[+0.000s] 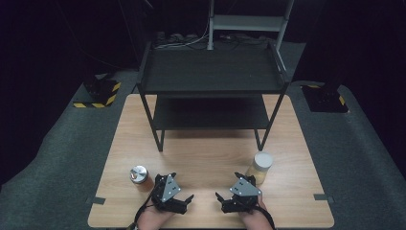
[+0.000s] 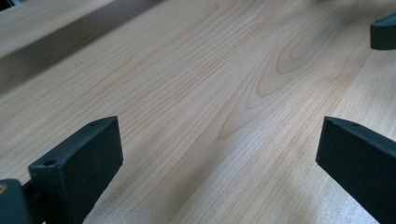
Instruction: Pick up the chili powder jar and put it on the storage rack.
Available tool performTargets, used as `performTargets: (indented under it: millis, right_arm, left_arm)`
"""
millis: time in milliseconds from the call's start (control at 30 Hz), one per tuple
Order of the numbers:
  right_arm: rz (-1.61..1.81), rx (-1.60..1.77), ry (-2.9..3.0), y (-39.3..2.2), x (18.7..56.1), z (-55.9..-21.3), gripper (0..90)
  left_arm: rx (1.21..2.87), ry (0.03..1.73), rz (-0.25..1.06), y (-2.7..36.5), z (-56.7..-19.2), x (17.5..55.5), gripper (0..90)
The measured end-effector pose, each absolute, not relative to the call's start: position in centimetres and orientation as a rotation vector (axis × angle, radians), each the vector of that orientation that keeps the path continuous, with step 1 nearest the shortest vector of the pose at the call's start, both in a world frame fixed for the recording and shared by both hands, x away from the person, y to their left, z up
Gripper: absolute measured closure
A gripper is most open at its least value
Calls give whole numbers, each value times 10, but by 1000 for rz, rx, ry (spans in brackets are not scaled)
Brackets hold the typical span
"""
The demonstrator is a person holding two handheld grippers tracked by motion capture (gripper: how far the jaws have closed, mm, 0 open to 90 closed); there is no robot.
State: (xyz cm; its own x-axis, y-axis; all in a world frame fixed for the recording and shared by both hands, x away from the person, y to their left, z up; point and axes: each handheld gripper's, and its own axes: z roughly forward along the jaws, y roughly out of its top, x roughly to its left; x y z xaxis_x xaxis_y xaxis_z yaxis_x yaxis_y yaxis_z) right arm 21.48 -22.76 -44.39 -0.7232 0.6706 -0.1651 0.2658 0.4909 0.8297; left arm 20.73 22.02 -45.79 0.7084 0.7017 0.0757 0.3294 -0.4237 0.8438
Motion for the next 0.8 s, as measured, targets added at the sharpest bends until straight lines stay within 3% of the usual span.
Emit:
performTargets:
  millis: [800]
  right_arm:
    - [1149, 776, 2267, -229, 216, -444, 0]
  left_arm:
    - [1952, 750, 535, 232, -448, 196, 10]
